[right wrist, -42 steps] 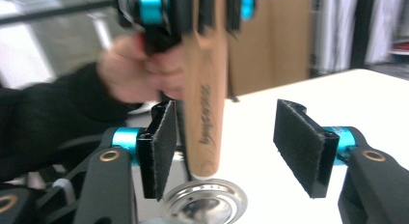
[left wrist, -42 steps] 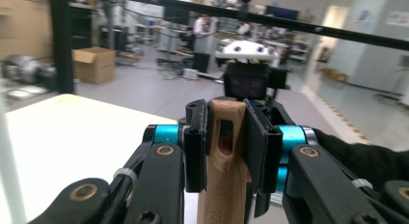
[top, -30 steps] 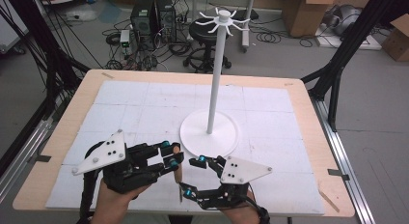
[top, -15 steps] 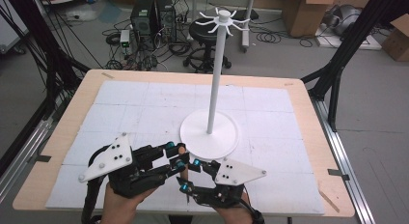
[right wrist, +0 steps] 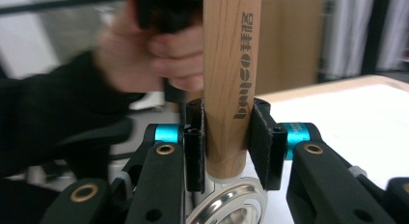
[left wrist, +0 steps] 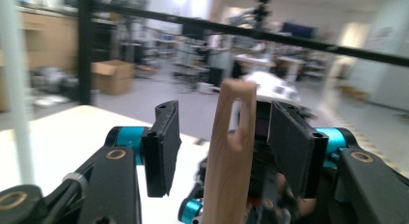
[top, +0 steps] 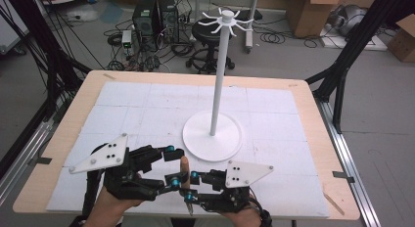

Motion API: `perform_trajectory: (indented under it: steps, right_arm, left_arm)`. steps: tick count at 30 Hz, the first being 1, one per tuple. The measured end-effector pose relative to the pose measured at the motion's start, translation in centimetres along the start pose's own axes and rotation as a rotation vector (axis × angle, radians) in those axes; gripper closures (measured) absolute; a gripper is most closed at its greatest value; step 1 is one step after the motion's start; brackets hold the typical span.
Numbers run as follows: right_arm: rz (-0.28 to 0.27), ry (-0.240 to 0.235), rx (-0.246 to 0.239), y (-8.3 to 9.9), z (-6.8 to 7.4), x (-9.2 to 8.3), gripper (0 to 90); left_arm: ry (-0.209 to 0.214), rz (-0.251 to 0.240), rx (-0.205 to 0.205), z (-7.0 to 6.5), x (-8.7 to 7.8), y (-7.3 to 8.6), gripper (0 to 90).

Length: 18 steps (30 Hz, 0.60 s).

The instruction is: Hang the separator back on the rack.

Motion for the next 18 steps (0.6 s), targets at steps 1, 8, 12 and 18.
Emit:
perform_trajectory:
  steps: [1,8,12,18]
  right_arm:
    - [-0.002,-0.024,-0.003,0.0,0.2,0.0,69.6]
    - [0.018,-0.217,-0.008,0.3,2.1,0.4,69.6]
    - [0.033,-0.259,-0.009,0.5,2.6,0.7,69.6]
    - [0.041,-0.3,-0.004,0.6,3.0,0.6,69.6]
  left_arm:
    - [0.047,0.002,-0.006,-0.4,-0.2,0.0,44.7]
    - [0.215,0.044,-0.016,-2.1,-0.1,0.5,43.5]
    - [0.25,0.052,-0.017,-2.5,0.2,0.7,51.3]
    - [0.28,0.053,0.01,-2.8,0.3,0.8,69.0]
Point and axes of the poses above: each handheld gripper's, and its own axes: x roughly forward along the jaws, y roughly out of its underside, z roughly to its left, the point moved 9 cm from there along x, roughly forward along the jaws, and after that the axes turned 3 degrees about y, right-handed, at the moved point
